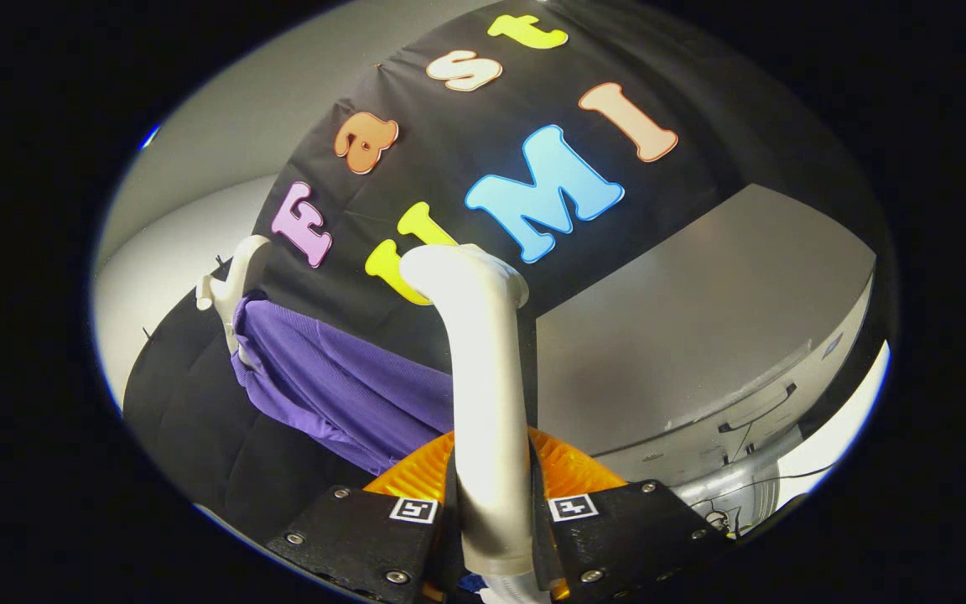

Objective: Iron the clothes twice with a garment steamer, once on the left side and once on the right side.

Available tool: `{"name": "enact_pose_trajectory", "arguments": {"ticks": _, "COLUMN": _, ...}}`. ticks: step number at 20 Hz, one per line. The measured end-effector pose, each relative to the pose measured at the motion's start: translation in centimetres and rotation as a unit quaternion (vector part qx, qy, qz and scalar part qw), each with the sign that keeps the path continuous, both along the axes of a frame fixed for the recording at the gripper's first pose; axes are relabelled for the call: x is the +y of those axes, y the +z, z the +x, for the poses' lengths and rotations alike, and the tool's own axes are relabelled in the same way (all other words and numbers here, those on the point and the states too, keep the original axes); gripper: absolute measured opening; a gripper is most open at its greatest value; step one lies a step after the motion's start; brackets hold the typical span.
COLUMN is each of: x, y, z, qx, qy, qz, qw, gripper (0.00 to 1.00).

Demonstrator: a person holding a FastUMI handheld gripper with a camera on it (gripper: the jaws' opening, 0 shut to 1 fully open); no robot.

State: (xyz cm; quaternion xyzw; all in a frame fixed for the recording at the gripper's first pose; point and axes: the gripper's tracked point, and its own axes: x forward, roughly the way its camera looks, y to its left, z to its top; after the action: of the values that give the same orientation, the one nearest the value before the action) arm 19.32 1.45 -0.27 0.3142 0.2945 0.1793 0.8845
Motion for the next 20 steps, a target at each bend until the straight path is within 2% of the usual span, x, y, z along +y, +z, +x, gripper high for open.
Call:
{"name": "enact_pose_trajectory", "arguments": {"ticks": 7, "x": 2.9, "y": 1.3, "z": -6.6, "qx": -0.047, "qy": -0.017, "qz": -0.028, "qw": 0.998, "gripper": 0.33}}
{"name": "enact_pose_trajectory", "arguments": {"ticks": 12, "x": 5.7, "y": 1.7, "z": -10.3, "qx": -0.063, "qy": -0.004, "qz": -0.044, "qw": 0.997, "gripper": 0.33}}
{"name": "enact_pose_trajectory", "arguments": {"ticks": 20, "x": 9.0, "y": 4.8, "z": -12.2, "qx": -0.107, "qy": -0.004, "qz": -0.064, "qw": 0.992, "gripper": 0.34}}
